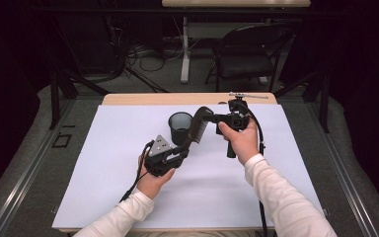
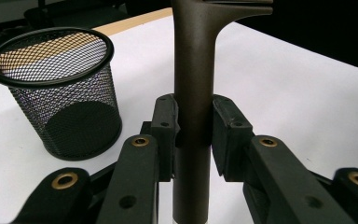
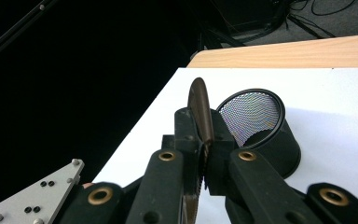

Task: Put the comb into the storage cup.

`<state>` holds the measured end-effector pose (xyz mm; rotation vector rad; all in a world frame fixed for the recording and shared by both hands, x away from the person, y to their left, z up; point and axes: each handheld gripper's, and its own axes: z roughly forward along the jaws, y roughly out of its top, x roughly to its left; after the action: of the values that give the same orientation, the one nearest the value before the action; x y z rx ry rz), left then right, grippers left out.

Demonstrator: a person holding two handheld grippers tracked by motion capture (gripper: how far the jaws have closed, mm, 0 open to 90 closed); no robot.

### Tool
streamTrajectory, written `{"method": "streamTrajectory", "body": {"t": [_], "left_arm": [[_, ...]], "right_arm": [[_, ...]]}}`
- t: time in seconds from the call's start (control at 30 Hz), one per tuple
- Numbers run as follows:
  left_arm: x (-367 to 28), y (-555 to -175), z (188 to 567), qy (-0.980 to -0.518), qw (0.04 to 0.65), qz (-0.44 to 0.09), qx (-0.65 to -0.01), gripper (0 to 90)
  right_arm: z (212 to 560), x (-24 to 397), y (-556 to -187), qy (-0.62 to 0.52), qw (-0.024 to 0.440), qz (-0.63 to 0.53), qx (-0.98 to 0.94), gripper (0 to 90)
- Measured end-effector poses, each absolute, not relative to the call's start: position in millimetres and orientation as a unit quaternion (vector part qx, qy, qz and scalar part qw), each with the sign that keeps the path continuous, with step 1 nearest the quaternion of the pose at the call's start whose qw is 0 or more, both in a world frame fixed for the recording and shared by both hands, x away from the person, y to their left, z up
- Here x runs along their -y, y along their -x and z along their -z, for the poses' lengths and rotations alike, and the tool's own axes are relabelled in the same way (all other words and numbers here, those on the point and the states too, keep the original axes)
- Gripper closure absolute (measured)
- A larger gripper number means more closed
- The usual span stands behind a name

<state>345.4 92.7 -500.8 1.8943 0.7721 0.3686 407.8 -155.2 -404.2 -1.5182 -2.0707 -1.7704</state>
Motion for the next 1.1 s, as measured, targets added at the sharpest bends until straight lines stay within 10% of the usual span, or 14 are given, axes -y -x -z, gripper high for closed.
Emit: {"method": "streamTrajectory", "body": {"t": [1.1], "left_arm": [[-103,-356,502,-0.775,0.516,-0.128,-0.342,56.2]], "right_arm": [[396,145,-415,0.477,0.008,0.559,0.678,87.0]]}}
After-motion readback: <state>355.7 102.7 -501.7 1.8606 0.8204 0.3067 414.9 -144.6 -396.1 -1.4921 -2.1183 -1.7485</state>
